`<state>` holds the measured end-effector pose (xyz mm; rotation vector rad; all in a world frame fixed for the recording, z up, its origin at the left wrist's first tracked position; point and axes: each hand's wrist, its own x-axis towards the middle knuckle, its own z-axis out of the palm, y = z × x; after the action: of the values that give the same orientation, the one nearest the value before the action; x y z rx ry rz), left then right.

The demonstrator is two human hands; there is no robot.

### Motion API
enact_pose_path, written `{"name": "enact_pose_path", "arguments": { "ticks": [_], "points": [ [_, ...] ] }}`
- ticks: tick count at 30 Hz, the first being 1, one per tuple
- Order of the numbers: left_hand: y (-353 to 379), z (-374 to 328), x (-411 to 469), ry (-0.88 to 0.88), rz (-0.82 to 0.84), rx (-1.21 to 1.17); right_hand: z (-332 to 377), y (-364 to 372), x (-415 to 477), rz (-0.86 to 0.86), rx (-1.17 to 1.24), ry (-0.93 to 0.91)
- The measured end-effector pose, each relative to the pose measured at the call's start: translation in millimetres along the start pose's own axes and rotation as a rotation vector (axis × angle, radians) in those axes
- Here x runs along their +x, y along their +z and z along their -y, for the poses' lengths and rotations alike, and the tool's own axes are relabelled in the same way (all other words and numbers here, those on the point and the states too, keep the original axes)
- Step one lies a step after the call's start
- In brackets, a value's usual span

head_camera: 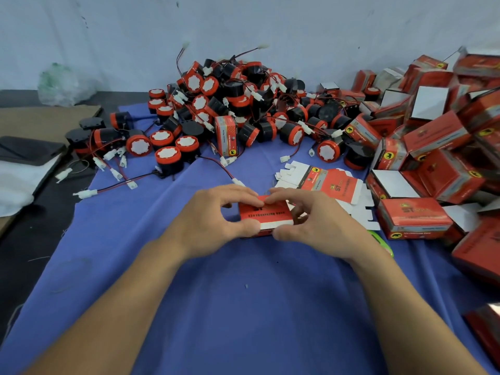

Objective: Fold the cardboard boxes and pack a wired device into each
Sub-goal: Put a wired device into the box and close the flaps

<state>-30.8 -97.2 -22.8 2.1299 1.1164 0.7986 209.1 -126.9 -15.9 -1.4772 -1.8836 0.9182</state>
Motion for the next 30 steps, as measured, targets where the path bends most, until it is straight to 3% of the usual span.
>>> {"name": "enact_pose_path", "arguments": {
  "ticks": [4, 9, 16, 23, 30],
  "points": [
    [6.8, 0.3, -2.4, 0.025, -0.1, 0.133, 2.5, 3.4, 1.6, -0.093, -0.006, 0.012],
    [9.9, -1.5, -0.2, 0.046, -0.193, 0.078, 2.4, 4.6, 3.1, -0.152, 0.114, 0.059],
    [8.3, 5.2, -1.1, 0.021, -0.11, -0.006, 0.7, 0.0, -2.4, -0.046, 0.143, 0.05],
    [10.7, 5.5, 6.0, -0.035, -0.097, -0.07, -1.8, 6.2, -2.7, -0.059, 0.303, 0.083],
    [10.9, 5.6, 6.3, -0.129, -0.07, -0.299, 3.8, 4.2, -5.3, -0.088, 0.167, 0.031]
  ]
}}
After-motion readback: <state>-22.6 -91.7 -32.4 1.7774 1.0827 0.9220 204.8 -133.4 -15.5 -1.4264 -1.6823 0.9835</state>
